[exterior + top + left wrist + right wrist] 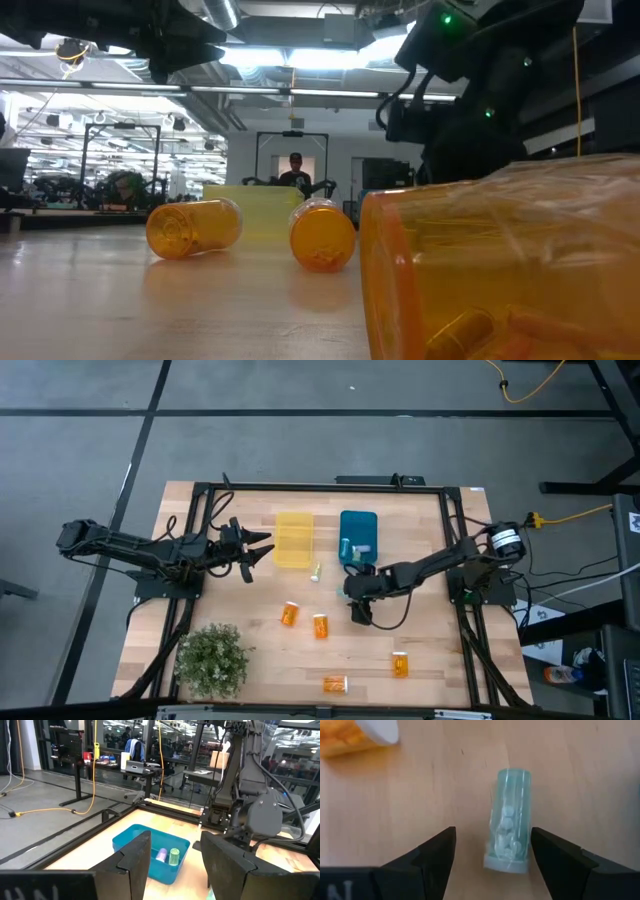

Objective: Pick and place medicine bottles into bin by pill shape (circle, oval)
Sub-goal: Put the blue pill bottle into the blue bin

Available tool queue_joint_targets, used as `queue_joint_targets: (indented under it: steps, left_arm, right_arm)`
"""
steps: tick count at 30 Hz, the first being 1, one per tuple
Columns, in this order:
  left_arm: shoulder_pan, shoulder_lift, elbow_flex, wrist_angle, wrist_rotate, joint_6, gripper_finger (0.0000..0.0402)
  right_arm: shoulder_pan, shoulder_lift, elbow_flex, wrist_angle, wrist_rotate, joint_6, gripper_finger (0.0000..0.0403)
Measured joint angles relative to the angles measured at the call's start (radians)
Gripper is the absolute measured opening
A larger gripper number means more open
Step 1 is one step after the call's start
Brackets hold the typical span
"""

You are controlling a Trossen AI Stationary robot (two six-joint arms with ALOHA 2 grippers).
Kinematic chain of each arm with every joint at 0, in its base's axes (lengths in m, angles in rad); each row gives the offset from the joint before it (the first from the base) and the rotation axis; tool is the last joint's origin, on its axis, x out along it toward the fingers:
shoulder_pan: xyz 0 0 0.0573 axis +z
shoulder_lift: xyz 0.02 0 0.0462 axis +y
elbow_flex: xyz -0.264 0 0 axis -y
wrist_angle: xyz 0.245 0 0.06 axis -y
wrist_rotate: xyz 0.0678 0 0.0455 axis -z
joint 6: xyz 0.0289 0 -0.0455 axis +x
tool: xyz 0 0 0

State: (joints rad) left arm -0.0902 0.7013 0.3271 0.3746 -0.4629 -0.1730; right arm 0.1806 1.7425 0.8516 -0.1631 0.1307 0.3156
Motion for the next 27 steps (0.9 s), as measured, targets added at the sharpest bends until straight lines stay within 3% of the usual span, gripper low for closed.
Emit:
queue_joint_targets:
  steps: [6,16,24,27]
  left_arm:
    - [0.000,0.000,0.000,0.000,0.000,0.000,0.0165]
    - [0.000,0.000,0.000,0.000,0.000,0.000,0.0165]
    - [0.000,0.000,0.000,0.000,0.000,0.000,0.0165]
    - [0.000,0.000,0.000,0.000,0.000,0.000,0.0165]
  right_arm:
    - [0.000,0.005,0.000,0.001,0.000,0.024,0.0221]
    - [-0.019,-0.016,0.002,0.001,-0.001,0.116,0.0105]
    - [-0.089,-0.140,0.078,0.006,0.008,0.035,0.0114]
    - [-0.112,-0.197,0.119,0.001,0.103,0.021,0.0117]
